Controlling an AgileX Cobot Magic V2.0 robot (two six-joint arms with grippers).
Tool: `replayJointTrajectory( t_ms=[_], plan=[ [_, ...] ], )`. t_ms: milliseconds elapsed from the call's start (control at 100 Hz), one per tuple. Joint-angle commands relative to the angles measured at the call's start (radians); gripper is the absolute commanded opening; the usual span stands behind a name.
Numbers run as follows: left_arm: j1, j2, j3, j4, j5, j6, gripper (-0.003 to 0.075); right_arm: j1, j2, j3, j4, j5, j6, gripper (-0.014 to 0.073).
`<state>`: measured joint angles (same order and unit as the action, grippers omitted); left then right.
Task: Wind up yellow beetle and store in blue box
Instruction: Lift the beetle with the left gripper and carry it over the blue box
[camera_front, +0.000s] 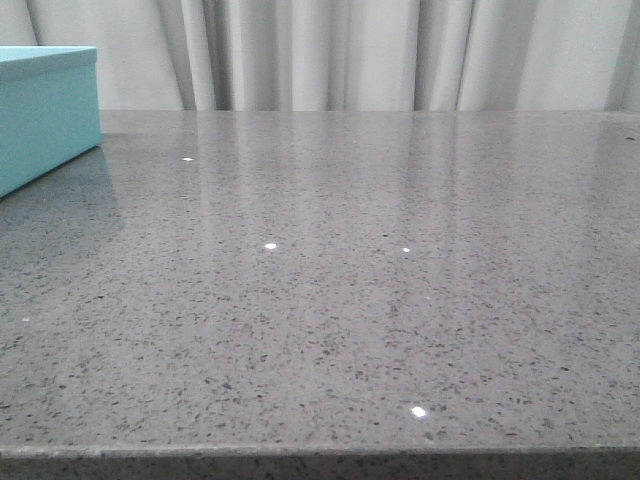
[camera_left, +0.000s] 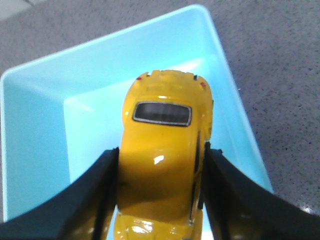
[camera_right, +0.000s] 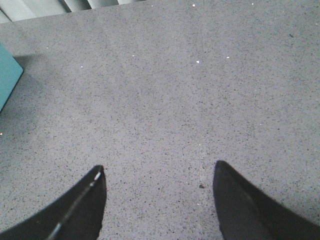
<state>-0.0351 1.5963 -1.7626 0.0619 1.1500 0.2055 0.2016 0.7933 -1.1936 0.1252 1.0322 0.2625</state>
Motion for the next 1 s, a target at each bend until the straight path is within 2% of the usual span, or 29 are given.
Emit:
replayJointTrajectory(
  t_ms=[0, 220, 630, 830, 990],
  plan=[
    [0.069, -0.043, 0.0, -0.1, -0.047, -0.014, 0.0169, 0.002, -0.004, -0.023, 0.004, -0.063, -0.012, 0.0467],
    [0.16, -0.043, 0.151, -0.118, -0.128, -0.009, 0.017, 0.002, -0.004, -0.023, 0.004, -0.063, -0.012, 0.0467],
    [0.176, -0.043, 0.425, -0.114, -0.388, -0.009, 0.017, 0.002, -0.004, -0.023, 0.004, -0.061, -0.012, 0.0467],
    [0.176, -0.03, 0.475, -0.099, -0.416, -0.009, 0.017, 0.002, -0.004, -0.023, 0.004, -0.062, -0.012, 0.0467],
    [0.176, 0.009, 0.475, -0.093, -0.376, -0.009, 0.017, 0.002, -0.004, -0.023, 0.004, -0.062, -0.012, 0.0467]
  ],
)
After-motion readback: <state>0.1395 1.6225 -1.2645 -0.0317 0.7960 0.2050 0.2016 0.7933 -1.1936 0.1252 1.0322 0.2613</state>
